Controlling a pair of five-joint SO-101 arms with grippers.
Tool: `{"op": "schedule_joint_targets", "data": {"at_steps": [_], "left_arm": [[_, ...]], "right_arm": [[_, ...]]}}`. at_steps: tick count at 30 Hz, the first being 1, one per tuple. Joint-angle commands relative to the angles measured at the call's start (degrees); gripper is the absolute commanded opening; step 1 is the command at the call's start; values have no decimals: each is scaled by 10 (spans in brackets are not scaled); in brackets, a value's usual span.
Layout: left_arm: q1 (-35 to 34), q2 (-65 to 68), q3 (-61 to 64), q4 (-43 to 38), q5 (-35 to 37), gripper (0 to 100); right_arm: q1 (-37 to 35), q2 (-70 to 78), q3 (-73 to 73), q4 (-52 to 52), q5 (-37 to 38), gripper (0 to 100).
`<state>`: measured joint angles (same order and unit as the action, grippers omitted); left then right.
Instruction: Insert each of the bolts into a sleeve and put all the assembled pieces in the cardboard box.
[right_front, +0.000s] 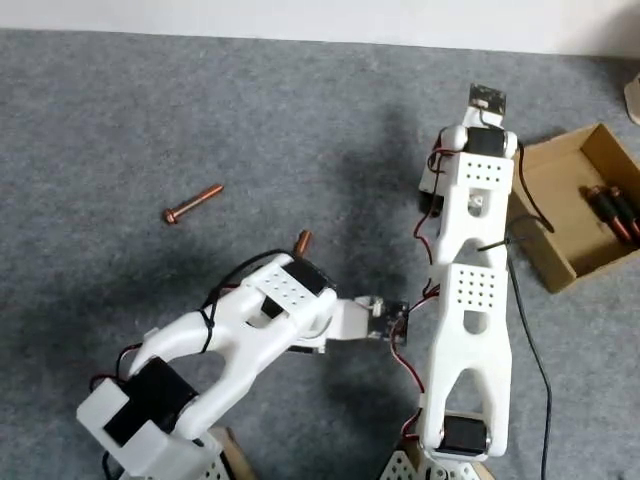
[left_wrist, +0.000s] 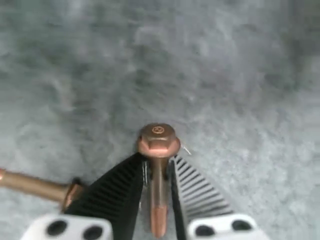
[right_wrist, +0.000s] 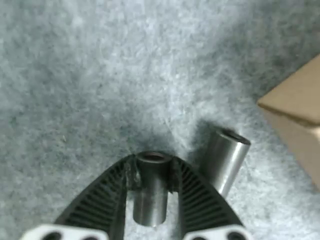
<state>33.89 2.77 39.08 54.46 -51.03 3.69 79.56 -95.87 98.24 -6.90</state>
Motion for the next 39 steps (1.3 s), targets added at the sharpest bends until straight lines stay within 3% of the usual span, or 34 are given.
{"op": "schedule_joint_targets", "data": {"at_steps": [1,8,12,23,29,39], "left_arm": [[5,-32,-12,-55,43,5],[4,-130,90,-167,67,5],[-17,-166,94,-172,111,5],[-47,-173,90,-193,114,5],[-87,-173,53,-201,190,5],[-95,-172,43,-201,231,4]], "right_arm": [[17,-7,-65,-10,8,5],[21,-7,-66,-30,-8,5],[16,-10,-66,-20,-11,5],[22,-43,-68,16,-22,5],[36,-69,-66,26,-32,5],[35,-120,-13,28,-18,5]]}}
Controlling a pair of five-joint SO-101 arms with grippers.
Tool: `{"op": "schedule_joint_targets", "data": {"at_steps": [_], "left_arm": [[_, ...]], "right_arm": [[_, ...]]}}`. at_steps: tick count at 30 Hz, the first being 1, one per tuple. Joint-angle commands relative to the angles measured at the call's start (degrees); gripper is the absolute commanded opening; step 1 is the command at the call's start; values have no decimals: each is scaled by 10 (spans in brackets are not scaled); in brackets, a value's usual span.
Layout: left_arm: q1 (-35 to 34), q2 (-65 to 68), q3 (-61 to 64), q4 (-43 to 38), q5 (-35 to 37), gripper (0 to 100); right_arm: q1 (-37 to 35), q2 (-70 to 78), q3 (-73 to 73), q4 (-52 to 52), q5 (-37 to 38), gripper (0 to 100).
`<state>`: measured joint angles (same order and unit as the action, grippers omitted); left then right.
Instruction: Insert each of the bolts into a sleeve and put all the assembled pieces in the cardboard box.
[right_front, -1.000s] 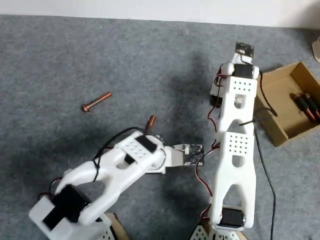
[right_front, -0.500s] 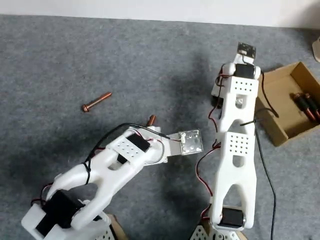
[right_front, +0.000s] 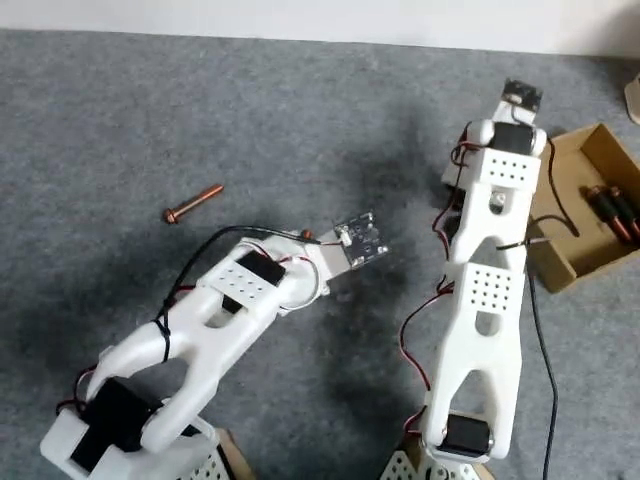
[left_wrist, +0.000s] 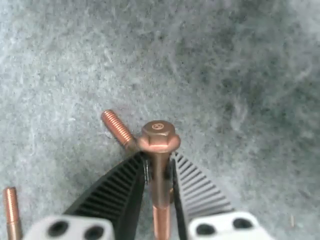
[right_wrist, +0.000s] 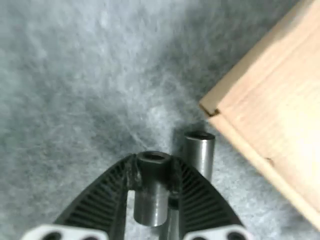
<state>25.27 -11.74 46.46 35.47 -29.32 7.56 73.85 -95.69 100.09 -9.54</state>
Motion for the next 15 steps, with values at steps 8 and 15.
{"op": "schedule_joint_targets", "data": {"at_steps": [8,15], "left_arm": [[-17,-27,-44,-11,65,4],[-73,-27,-89,11,186,4]], "right_arm": [[-29,-177,162,8,28,5],[-75,-268,323,7,84,5]]}}
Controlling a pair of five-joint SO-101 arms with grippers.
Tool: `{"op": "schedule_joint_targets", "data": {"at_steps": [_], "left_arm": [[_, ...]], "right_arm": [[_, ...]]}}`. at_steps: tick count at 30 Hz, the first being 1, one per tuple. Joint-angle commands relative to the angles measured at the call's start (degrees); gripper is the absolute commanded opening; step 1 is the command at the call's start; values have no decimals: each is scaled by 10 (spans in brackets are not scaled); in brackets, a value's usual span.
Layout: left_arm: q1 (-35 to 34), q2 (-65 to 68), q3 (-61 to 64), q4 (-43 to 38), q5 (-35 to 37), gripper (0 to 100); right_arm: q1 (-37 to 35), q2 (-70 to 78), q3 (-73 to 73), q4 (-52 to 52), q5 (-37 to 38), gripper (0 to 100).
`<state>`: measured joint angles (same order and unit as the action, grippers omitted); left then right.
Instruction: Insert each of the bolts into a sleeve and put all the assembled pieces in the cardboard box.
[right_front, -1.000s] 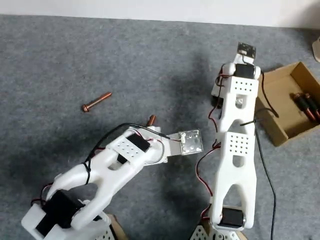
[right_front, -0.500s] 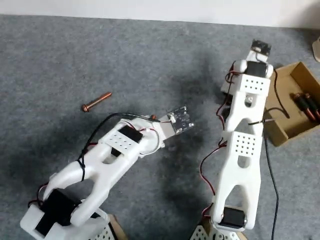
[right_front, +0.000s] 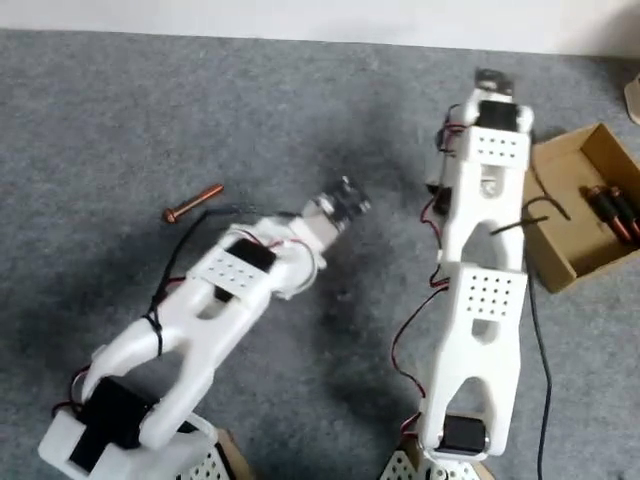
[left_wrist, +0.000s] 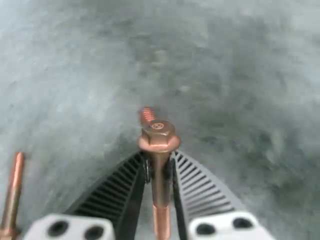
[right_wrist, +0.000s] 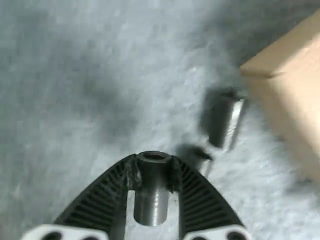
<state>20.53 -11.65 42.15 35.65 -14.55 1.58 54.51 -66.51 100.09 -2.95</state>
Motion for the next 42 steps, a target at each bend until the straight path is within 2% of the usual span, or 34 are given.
{"op": "schedule_joint_targets", "data": {"at_steps": [1,6,17,20,26,31,35,42], "left_arm": [[-31,-28,-51,14,51,4],[-41,-28,-56,15,91,4],[-40,-30,-70,19,96,4],[-41,-33,-77,19,132,5],[-4,-29,-73,19,142,5],[4,-33,-35,19,150,6],[-1,-34,-19,18,223,6],[15,-34,-3,18,231,5]], "right_arm": [[-19,-86,44,7,18,5],[-24,-158,116,7,30,5],[-12,-429,355,-3,34,5],[-12,-495,412,-15,34,5],[-16,-639,530,-51,49,5],[-27,-764,640,-104,67,5],[-27,-839,746,-172,67,5],[-27,-932,935,-310,66,5]]}}
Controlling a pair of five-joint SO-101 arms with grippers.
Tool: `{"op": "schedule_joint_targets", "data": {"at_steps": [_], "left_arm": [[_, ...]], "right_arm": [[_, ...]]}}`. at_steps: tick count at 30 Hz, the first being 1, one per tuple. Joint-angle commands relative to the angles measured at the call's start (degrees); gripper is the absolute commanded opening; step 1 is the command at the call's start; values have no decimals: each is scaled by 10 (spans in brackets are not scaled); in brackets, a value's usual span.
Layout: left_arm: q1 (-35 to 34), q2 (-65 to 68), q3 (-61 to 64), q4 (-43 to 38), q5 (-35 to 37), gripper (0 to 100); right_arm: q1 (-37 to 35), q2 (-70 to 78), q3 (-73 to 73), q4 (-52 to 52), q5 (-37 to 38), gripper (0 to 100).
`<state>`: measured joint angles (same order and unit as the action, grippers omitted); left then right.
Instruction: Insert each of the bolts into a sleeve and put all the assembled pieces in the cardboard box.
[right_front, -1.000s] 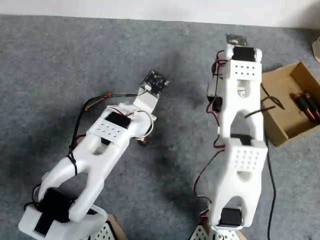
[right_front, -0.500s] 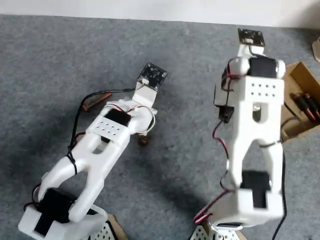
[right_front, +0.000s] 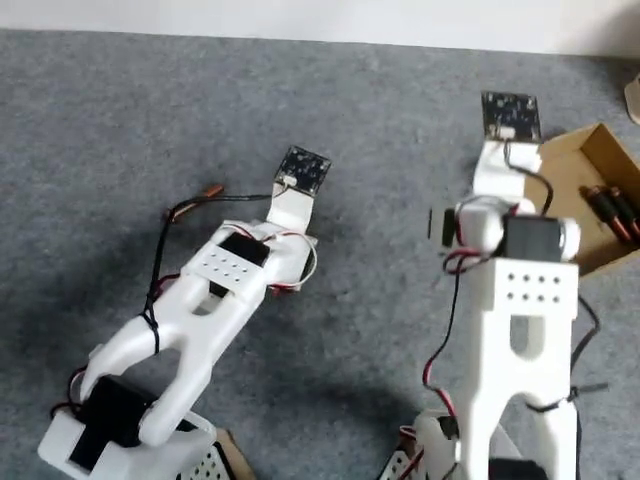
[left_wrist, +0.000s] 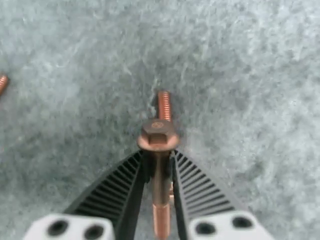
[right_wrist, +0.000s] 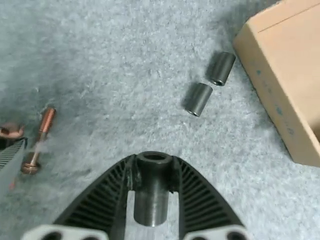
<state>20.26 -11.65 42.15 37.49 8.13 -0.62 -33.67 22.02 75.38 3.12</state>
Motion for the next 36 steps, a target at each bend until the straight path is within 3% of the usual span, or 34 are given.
{"op": "schedule_joint_targets", "data": {"at_steps": [1,7,16,25,34,36], "left_arm": [[20,-34,0,0,4,5],[17,-33,28,-18,4,5],[3,-34,121,-179,4,5],[-5,-34,137,-225,4,5],[-38,-34,176,-336,7,5],[-40,-34,176,-337,41,5]], "right_arm": [[-5,-61,74,-86,5,5],[-6,-129,231,-231,5,5],[-73,-256,384,-336,6,5],[-90,-435,503,-355,47,5],[-90,-705,635,-355,50,5],[-95,-727,656,-354,50,5]]}}
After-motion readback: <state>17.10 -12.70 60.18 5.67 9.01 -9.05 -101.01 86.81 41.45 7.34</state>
